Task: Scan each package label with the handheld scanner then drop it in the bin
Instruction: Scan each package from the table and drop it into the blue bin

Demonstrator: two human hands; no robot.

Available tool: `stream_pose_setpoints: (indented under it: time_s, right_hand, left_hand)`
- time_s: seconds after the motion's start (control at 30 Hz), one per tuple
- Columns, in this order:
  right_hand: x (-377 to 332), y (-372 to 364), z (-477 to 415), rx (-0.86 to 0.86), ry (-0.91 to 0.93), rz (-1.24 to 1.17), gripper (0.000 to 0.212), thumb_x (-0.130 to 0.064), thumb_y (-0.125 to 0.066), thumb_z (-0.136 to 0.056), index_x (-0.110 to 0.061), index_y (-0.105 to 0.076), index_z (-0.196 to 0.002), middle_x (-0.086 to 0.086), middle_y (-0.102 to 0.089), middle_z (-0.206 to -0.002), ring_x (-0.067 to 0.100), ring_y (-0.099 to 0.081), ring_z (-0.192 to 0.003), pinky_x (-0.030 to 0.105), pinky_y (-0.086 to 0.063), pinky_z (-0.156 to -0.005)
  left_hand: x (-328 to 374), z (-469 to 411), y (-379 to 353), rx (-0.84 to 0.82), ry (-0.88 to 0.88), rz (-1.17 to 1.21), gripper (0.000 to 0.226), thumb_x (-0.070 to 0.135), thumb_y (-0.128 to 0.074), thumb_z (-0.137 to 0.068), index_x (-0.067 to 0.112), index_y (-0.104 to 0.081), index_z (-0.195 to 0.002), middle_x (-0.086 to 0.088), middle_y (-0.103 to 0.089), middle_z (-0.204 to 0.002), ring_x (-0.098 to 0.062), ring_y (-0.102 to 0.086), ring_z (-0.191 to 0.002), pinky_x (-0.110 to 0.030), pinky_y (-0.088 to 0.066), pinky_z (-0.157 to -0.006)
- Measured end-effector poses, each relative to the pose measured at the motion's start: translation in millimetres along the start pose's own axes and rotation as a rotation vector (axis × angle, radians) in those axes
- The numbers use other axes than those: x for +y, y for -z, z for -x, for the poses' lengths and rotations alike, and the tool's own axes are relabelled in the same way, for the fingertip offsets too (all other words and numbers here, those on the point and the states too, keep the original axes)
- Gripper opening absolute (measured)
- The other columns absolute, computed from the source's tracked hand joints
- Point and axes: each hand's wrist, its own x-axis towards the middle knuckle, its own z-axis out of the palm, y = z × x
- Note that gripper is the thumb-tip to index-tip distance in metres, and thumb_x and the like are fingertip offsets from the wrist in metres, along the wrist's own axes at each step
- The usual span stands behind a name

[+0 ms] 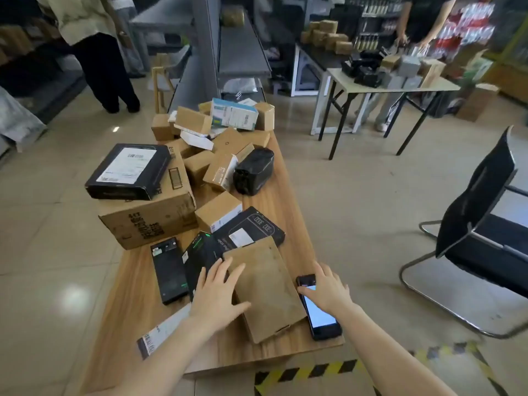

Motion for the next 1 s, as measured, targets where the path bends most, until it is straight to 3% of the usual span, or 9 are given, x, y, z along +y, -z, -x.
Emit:
stream_pose_setpoints:
  time_s: [0.13,0.33,0.57,0.67,0.83,1.0]
  right_hand:
    - [15.9,-24.3,-3.1,-0.055,-0.143,-0.017,0.080,-0.058,-0.050,-0.088,-0.027,-0.010,-0.150,-0.001,-0.022,-0.154,0.029,-0.029,-0.136,0.055,-0.034,-0.106]
    - [22.9,-47.1,-14.0,0.022,-0.202,-0.035,0.076,-0.055,-0.053,-0.088,-0.024,-0.017,-0.148,0.002,-0.027,-0.148,0.028,-0.033,-0.131,0.049,-0.042,-0.100]
    - [29.4,-56.3,-18.9,0.080,-0.194,0.004,0.089,-0.051,-0.069,-0.077,-0.022,-0.019,-0.145,0.001,-0.026,-0.139,0.025,-0.036,-0.122,0.044,-0.050,-0.090]
    - [31.9,-58.0,-18.2,0.071,-0.214,-0.044,0.095,-0.045,-0.075,-0.071,-0.020,-0.020,-0.144,0.001,-0.027,-0.137,0.025,-0.035,-0.121,0.045,-0.051,-0.088]
    - [37.6,-57.2,-13.6,0.026,-0.279,-0.103,0.099,-0.044,-0.080,-0.063,-0.020,-0.024,-0.141,0.001,-0.032,-0.132,0.024,-0.032,-0.122,0.043,-0.052,-0.085]
    - [37.1,-57.0,-10.2,0.043,-0.341,-0.155,0.089,-0.038,-0.083,-0.061,-0.011,-0.035,-0.130,0.004,-0.034,-0.123,0.023,-0.034,-0.119,0.037,-0.050,-0.077]
  left_hand:
    - [-13.0,2.0,-13.0,0.046,0.071,-0.062,0.079,0.062,-0.051,-0.087,0.036,-0.016,-0.153,0.005,-0.006,-0.162,-0.020,0.004,-0.150,-0.047,-0.001,-0.120]
    - [-22.4,1.3,-17.7,0.073,0.105,-0.006,0.076,0.053,-0.060,-0.087,0.031,-0.028,-0.151,0.003,-0.011,-0.162,-0.020,-0.001,-0.150,-0.046,-0.023,-0.117]
    - [-17.0,5.0,-18.8,0.152,0.184,0.037,0.062,0.047,-0.069,-0.083,0.025,-0.048,-0.137,0.002,-0.024,-0.157,-0.021,-0.020,-0.145,-0.033,-0.052,-0.091]
    - [-17.7,4.8,-18.1,0.205,0.202,0.074,0.050,0.037,-0.072,-0.082,0.020,-0.056,-0.127,0.000,-0.034,-0.151,-0.021,-0.029,-0.140,-0.033,-0.054,-0.083]
    - [-25.5,4.2,-13.6,0.258,0.203,0.099,0.034,0.022,-0.069,-0.084,0.014,-0.060,-0.116,-0.003,-0.043,-0.142,-0.023,-0.043,-0.128,-0.032,-0.052,-0.084]
    - [-32.6,5.2,-9.9,0.250,0.231,0.119,0.036,0.032,-0.068,-0.085,0.018,-0.054,-0.116,0.000,-0.033,-0.148,-0.022,-0.039,-0.131,-0.029,-0.051,-0.086]
